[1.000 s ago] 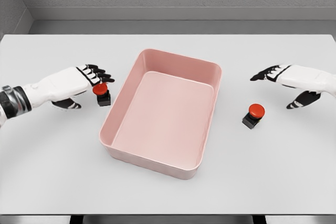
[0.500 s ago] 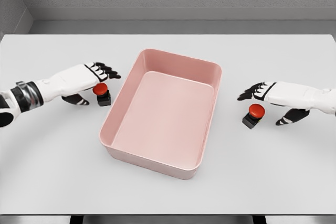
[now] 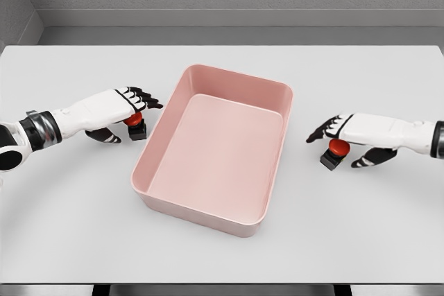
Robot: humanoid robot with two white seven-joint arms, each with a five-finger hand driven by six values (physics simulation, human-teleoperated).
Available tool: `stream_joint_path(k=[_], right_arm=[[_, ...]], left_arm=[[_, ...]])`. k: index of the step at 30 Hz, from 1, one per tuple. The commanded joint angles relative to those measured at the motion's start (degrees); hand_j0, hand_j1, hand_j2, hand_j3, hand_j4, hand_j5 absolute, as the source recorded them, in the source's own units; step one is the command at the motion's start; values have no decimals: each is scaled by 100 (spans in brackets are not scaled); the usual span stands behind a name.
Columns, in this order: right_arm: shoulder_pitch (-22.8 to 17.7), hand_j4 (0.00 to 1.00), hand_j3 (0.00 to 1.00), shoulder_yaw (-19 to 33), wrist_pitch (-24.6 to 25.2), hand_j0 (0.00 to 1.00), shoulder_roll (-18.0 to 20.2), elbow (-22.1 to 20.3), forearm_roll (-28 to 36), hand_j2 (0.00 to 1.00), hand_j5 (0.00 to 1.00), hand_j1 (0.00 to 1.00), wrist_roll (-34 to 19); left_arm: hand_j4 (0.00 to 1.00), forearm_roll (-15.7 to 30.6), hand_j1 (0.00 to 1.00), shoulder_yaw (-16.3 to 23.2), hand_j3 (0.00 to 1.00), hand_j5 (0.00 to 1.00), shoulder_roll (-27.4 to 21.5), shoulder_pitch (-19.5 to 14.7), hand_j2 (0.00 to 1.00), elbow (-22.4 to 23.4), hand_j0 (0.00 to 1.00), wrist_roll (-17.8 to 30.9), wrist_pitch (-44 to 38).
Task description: Put the industrial switch in the basket with both arms
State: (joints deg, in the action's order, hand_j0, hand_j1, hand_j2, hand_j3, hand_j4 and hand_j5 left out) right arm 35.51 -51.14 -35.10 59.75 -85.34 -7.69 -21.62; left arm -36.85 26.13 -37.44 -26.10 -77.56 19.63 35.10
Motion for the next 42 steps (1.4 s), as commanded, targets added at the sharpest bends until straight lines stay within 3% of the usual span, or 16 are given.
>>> stream_joint_path(k=[1,12,17,19,20,23,28,33,42], right_arm=[[0,83,83,-27,10,83,-25,9,30,83,83,83,-9],[-44,72,72,-45,10,72,-25,35,22,72,72,72,-9],[-44,70,70,-36,10,70,-16,79,22,70,70,70,-9],[-44,69,69,-27,10,69,-16,79,22,69,69,69,-9],[-44,69,69,-27,10,69,-16,79,22,69,69,69,-9],[-44,64,64,-18,10,64,2,79,22,64,64,64,-17],[-44,53,53,17,10,53,19,88,22,53,53,53,-96],[-35,50,50,17,10,50,19,79,22,50,50,50,-96],[9,48,48,201,10,48,28,79,22,48,48,48,-96]], left_arm=[[100,37,100,-2,100,100,0,0,100,-5,100,-3,-10],[98,37,98,6,98,98,0,17,98,-5,98,-3,-10],[87,28,87,6,87,87,0,26,87,4,87,-3,-10],[79,37,79,6,79,79,0,26,79,4,79,-3,-10],[69,37,69,6,69,69,0,26,69,4,69,-12,-10],[68,37,68,6,68,68,-9,53,68,4,68,-12,-10],[56,55,56,-2,56,56,-35,79,56,-5,56,-47,-10],[44,107,44,-11,44,44,-88,79,44,-22,44,-47,-10],[44,230,44,-64,44,44,-105,97,44,-145,44,-38,-10]])
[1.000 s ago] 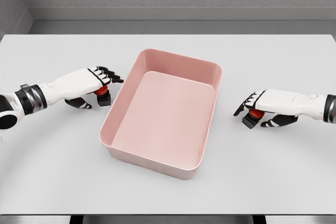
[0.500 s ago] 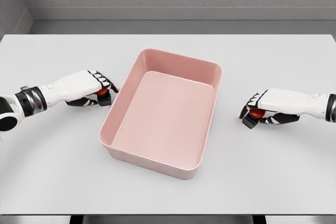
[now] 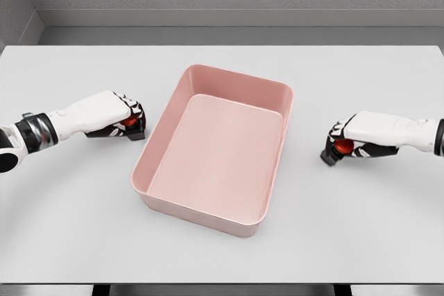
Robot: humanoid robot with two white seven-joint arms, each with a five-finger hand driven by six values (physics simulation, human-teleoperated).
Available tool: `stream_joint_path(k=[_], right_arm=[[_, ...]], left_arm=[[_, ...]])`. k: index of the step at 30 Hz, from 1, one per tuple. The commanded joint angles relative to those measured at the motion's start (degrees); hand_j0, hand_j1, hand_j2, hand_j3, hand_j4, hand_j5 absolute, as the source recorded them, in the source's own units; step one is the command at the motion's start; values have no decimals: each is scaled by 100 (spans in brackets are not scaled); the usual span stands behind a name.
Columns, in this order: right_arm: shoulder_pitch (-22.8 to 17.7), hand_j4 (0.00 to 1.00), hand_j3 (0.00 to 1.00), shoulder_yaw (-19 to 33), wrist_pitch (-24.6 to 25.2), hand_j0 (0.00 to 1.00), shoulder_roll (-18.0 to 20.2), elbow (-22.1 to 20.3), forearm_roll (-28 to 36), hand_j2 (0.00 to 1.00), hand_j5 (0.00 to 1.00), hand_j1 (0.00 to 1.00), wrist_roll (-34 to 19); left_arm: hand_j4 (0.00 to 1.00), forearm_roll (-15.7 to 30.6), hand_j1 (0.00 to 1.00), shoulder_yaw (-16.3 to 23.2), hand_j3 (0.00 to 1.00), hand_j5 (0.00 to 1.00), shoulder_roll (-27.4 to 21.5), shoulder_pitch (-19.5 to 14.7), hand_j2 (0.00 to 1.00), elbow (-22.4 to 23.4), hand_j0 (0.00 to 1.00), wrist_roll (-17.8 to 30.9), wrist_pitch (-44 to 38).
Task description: Put the industrial switch in the basket with both arms
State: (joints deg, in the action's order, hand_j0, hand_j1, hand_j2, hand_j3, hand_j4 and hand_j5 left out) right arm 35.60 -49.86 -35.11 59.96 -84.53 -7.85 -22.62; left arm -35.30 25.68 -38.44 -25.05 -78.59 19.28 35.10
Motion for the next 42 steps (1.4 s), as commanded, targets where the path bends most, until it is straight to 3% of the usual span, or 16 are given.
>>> stream_joint_path(k=[1,14,24,28,42], right_arm=[[0,48,48,82,11,48,15,-2,38,48,48,48,3],[149,48,48,346,11,48,42,-46,47,48,48,48,12],[448,48,48,337,11,48,-2,-151,47,48,48,48,12],[492,48,48,337,11,48,-20,-239,47,48,48,48,12],[729,48,48,346,11,48,-29,-485,47,48,48,48,12]], left_arm=[[43,146,43,-19,43,43,-15,0,43,-113,43,5,-10],[39,278,39,-168,39,39,-120,-79,39,-174,39,6,-10],[38,673,38,-177,38,38,-489,-228,38,-754,38,6,-10],[38,901,38,-370,38,38,-665,-228,38,-1115,38,14,-10],[37,1069,37,-362,37,37,-569,-343,37,-1862,37,76,-10]])
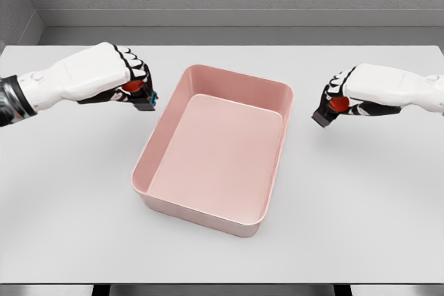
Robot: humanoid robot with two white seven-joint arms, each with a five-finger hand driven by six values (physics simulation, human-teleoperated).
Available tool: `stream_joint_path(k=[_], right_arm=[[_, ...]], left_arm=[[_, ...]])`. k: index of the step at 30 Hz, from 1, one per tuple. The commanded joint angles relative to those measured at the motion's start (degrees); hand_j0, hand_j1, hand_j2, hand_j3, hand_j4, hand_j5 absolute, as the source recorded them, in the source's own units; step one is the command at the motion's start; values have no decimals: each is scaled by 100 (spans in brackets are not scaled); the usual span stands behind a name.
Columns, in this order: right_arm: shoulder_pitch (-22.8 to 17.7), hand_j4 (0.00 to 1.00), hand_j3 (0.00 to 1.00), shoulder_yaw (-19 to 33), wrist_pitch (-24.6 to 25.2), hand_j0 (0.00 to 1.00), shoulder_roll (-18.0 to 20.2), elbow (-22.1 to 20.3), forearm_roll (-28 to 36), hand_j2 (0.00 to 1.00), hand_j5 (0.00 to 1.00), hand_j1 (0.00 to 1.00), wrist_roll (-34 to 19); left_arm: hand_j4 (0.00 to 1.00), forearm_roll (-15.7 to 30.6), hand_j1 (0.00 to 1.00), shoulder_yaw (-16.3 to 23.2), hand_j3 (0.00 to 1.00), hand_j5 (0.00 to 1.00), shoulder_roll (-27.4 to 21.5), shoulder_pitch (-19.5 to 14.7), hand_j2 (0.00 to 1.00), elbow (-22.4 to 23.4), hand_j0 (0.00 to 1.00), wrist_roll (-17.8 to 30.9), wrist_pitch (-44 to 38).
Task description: Put the industrial switch in the basket with both arms
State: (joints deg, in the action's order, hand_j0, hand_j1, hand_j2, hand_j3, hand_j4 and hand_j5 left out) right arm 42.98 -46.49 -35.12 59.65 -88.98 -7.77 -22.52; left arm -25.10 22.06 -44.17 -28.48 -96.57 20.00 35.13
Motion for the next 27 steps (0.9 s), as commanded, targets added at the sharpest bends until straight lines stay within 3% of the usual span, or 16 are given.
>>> stream_joint_path(k=[1,9,19,22,23,24,25,27], right_arm=[[9,48,48,0,12,48,2,-76,39,48,48,48,2],[132,48,48,0,12,48,-7,-252,39,48,48,48,2],[237,48,48,0,12,48,-15,-313,39,48,48,48,2],[246,48,48,0,12,48,-15,-392,39,48,48,48,2],[255,47,47,0,12,47,-15,-401,39,47,47,47,2],[281,47,47,0,12,47,-24,-410,47,47,47,47,2],[281,47,47,0,12,47,-24,-436,39,47,47,47,2],[290,47,47,0,12,47,-24,-436,39,47,47,47,2]], left_arm=[[36,49,36,0,36,36,14,0,36,-125,36,4,-13],[36,-4,36,79,36,36,488,-26,36,-239,36,13,-13],[36,-285,36,896,36,36,1253,-18,36,-169,36,118,-13],[38,-400,38,984,38,38,1358,0,38,-152,38,136,-13],[54,-365,54,993,54,54,1359,-18,54,-160,54,118,-13],[87,-321,87,993,87,87,1359,-35,87,-160,87,74,-13],[100,-312,100,984,100,100,1367,-35,100,-178,100,65,-13],[100,-259,100,984,100,100,1359,-70,100,-178,100,56,-13]])
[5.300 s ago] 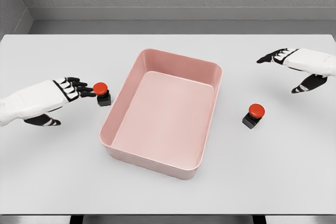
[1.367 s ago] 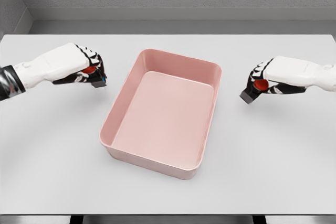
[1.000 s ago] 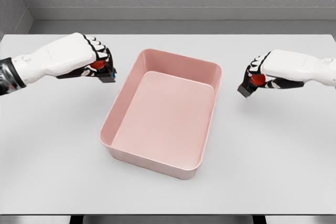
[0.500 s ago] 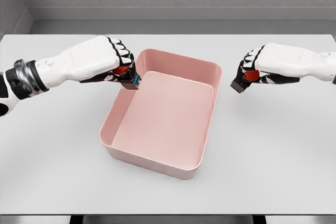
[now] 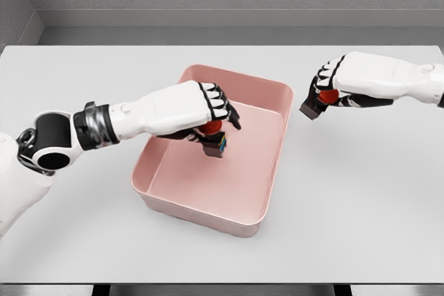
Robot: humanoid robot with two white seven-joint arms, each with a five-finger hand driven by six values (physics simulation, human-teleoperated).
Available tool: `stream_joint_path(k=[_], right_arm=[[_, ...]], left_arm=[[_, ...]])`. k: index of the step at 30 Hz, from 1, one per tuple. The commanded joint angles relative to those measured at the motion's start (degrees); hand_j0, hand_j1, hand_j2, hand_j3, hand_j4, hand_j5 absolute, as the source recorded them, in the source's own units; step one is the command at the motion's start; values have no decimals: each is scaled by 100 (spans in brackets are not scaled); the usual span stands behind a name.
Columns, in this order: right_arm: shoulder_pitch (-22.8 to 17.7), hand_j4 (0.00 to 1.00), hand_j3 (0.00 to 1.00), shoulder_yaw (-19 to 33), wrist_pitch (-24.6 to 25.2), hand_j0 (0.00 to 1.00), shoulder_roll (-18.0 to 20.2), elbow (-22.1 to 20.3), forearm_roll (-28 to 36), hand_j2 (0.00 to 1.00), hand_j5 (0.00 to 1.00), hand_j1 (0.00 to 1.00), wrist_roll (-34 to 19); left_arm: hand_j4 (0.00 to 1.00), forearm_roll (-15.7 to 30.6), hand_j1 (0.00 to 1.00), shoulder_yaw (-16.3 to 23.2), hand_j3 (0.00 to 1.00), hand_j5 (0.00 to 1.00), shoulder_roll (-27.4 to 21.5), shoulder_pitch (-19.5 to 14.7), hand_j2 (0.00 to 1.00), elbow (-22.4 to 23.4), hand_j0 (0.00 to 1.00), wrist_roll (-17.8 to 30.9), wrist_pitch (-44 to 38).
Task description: Put the industrial switch in the basket with both arms
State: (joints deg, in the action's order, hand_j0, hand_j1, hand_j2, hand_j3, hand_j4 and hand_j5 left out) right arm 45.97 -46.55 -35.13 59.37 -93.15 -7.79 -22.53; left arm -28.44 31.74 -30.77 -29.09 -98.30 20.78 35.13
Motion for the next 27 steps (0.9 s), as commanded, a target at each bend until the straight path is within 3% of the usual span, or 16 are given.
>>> stream_joint_path(k=[1,9,14,16,21,24,27], right_arm=[[0,47,47,5,13,47,-4,-28,41,47,47,47,3],[114,47,47,-3,13,47,-74,-63,41,47,47,47,-6],[193,47,47,-12,13,47,-197,-98,41,47,47,47,-41],[229,47,47,-30,13,47,-311,-98,41,47,47,47,-41],[281,46,46,-126,13,46,-777,-107,41,46,46,46,-199],[615,46,46,-566,13,46,-1138,-98,41,46,46,46,-269],[694,45,45,-715,13,45,-1296,-98,41,45,45,45,-287]], left_arm=[[100,102,100,17,100,100,1,0,100,-14,100,-22,-13],[100,216,100,-9,100,100,-78,-53,100,-40,100,-22,-13],[100,1095,100,26,100,100,-2363,-149,100,-207,100,-22,-13],[100,1192,100,34,100,100,-2759,-114,100,-251,100,-31,-13],[100,1166,100,114,100,100,-2794,-158,100,-260,100,-22,-13],[100,1166,100,96,100,100,-2768,-167,100,-269,100,-22,-13],[100,1166,100,114,100,100,-2768,-158,100,-269,100,-22,-13]])
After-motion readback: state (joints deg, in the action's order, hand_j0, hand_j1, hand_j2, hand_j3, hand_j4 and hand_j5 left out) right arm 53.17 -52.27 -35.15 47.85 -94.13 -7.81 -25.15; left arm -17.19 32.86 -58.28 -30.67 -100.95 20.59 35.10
